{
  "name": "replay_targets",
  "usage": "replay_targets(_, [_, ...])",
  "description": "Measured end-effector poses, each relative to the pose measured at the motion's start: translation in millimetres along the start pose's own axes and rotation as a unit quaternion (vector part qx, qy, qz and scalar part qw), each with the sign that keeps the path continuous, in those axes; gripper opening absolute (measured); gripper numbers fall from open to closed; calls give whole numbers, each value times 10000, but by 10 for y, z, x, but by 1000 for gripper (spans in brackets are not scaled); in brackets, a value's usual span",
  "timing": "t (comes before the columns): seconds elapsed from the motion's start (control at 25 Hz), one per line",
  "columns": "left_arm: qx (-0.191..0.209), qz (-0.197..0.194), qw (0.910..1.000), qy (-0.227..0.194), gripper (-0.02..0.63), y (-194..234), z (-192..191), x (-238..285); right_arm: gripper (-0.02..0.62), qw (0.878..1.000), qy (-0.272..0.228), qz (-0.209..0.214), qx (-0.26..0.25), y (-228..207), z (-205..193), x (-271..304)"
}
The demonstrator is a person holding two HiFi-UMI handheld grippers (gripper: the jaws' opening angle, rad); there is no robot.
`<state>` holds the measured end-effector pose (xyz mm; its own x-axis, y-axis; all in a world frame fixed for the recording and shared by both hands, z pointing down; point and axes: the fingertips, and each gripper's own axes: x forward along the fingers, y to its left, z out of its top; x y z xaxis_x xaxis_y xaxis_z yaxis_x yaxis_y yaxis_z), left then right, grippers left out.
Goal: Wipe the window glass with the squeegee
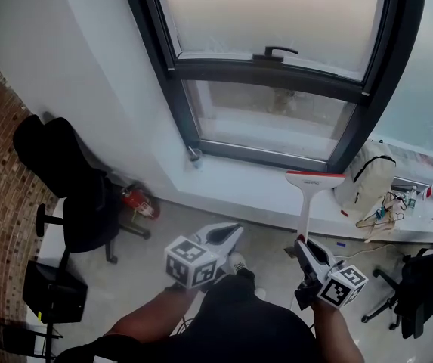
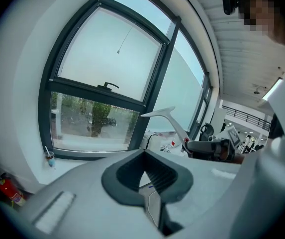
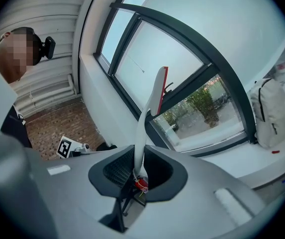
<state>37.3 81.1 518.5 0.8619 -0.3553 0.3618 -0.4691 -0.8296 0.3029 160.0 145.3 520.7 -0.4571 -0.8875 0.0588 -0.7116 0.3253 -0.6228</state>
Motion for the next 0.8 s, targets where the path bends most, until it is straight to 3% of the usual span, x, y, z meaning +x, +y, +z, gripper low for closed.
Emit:
replay_targets(0.24, [-188, -33, 9998, 68, 0, -66, -132, -75, 83, 10000, -54, 35, -58, 76, -46, -78])
replay_targets(0.8, [25, -72, 9999, -95, 0, -147, -164, -219, 83, 9998, -59, 24, -168, 196, -127, -143])
